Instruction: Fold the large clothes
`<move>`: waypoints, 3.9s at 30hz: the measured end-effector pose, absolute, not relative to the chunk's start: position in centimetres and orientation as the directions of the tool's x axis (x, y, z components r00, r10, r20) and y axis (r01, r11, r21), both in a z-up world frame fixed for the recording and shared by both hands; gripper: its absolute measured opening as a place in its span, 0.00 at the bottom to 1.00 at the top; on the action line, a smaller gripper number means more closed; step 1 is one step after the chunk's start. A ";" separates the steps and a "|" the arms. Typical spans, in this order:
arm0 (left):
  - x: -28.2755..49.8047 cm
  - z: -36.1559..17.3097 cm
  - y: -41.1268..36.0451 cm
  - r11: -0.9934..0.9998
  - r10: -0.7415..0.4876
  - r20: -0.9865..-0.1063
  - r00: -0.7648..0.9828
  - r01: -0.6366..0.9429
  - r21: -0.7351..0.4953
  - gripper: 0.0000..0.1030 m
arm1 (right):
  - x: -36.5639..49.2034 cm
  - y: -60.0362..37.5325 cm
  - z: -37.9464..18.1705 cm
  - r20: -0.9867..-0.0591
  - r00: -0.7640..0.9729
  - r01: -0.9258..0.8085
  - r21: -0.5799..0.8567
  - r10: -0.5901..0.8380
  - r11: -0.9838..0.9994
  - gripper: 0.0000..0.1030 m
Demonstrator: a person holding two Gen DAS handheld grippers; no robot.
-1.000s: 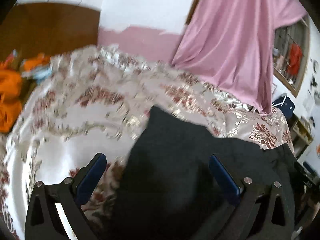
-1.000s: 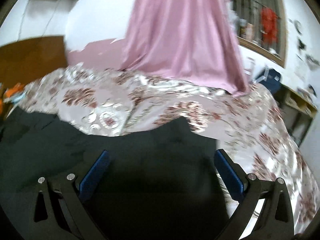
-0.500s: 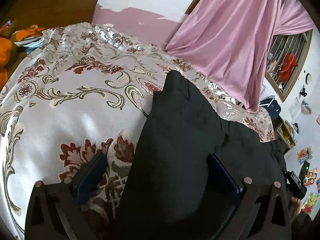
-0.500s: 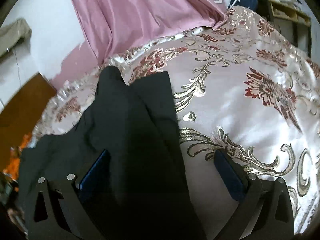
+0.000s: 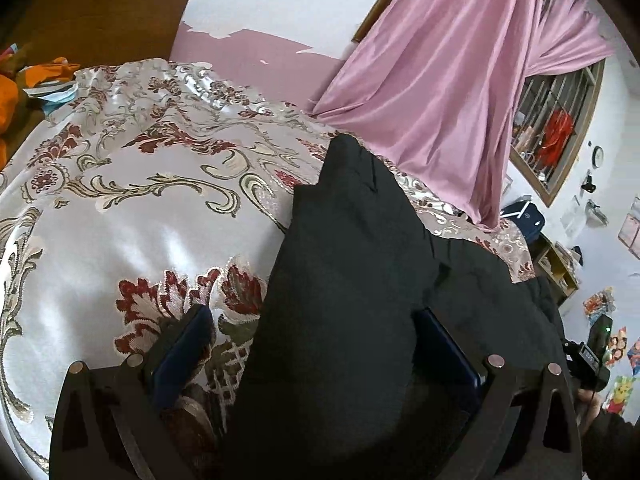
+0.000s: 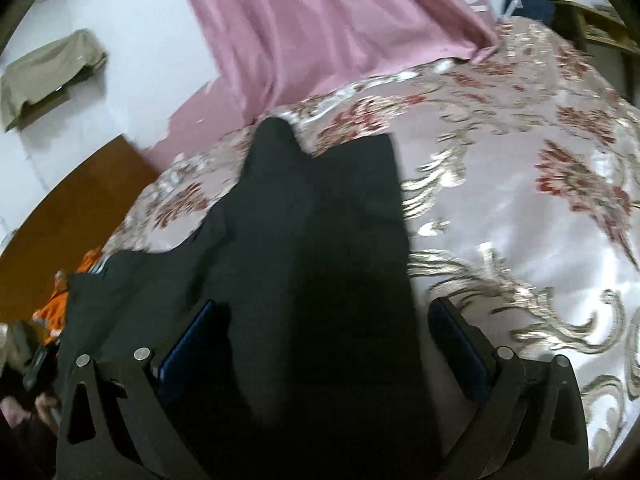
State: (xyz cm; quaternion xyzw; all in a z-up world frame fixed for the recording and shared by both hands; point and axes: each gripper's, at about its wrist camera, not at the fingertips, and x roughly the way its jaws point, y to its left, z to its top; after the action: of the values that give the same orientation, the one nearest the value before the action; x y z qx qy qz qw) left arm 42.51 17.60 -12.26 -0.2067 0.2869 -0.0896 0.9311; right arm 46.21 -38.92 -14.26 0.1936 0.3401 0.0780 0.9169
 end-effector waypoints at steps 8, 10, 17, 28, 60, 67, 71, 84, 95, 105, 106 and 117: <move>43.3 -11.9 17.0 0.884 -0.374 -0.546 0.750 0.110 -0.454 0.99 | 46.5 -38.3 -14.1 -0.615 0.734 -0.035 0.390 0.289 0.920 0.99; 43.2 -12.0 16.8 0.883 -0.382 -0.545 0.747 0.122 -0.452 0.99 | 46.6 -38.2 -14.1 -0.616 0.734 -0.032 0.387 0.285 0.921 0.99; 42.8 -12.4 16.3 0.892 -0.360 -0.538 0.762 0.111 -0.439 0.99 | 46.3 -37.8 -14.4 -0.623 0.737 -0.024 0.365 0.263 0.931 0.99; 44.0 -11.0 16.7 0.840 -0.412 -0.632 0.656 0.006 -0.542 0.47 | 48.3 -37.4 -13.1 -0.752 0.613 0.063 0.355 0.244 0.933 0.93; 36.0 -0.1 14.7 0.936 -0.288 -0.627 0.724 0.074 -0.345 0.10 | 36.0 -31.8 -2.3 -0.555 0.719 -0.216 0.395 0.419 0.893 0.14; 37.8 -4.2 16.5 0.926 -0.253 -0.703 0.664 -0.044 -0.375 0.18 | 36.7 -34.4 -7.4 -0.658 0.688 0.001 0.423 0.306 0.906 0.24; 37.7 -4.4 16.4 0.939 -0.211 -0.732 0.648 -0.074 -0.336 0.39 | 37.0 -34.9 -8.7 -0.727 0.639 0.035 0.352 0.250 0.935 0.57; 34.1 -1.3 17.1 0.923 -0.101 -0.665 0.740 -0.180 -0.341 1.00 | 33.8 -32.2 -2.7 -0.627 0.777 0.099 0.036 -0.054 0.994 0.94; 27.3 3.5 11.8 0.979 -0.057 -0.531 0.846 -0.057 -0.196 1.00 | 28.0 -28.6 2.0 -0.484 0.875 0.033 0.062 0.001 0.998 0.96; 20.6 6.4 9.0 0.989 -0.068 -0.432 0.899 0.005 -0.145 1.00 | 21.9 -26.7 4.8 -0.356 0.934 0.013 0.055 0.008 0.998 0.97; 19.9 6.5 8.9 0.990 -0.069 -0.420 0.905 0.010 -0.139 1.00 | 21.2 -26.5 5.1 -0.344 0.939 0.010 0.052 0.008 0.999 0.97; 14.1 7.2 6.2 0.997 -0.062 -0.327 0.943 0.046 -0.054 1.00 | 14.6 -24.4 5.3 -0.260 0.966 0.024 0.081 -0.002 0.996 0.98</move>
State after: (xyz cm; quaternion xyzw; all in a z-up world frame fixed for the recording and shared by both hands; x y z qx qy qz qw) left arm 14.14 6.15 7.15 -0.0230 0.1664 -0.0275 0.9854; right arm 14.58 -24.41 5.31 0.0415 0.1309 -0.0066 0.9905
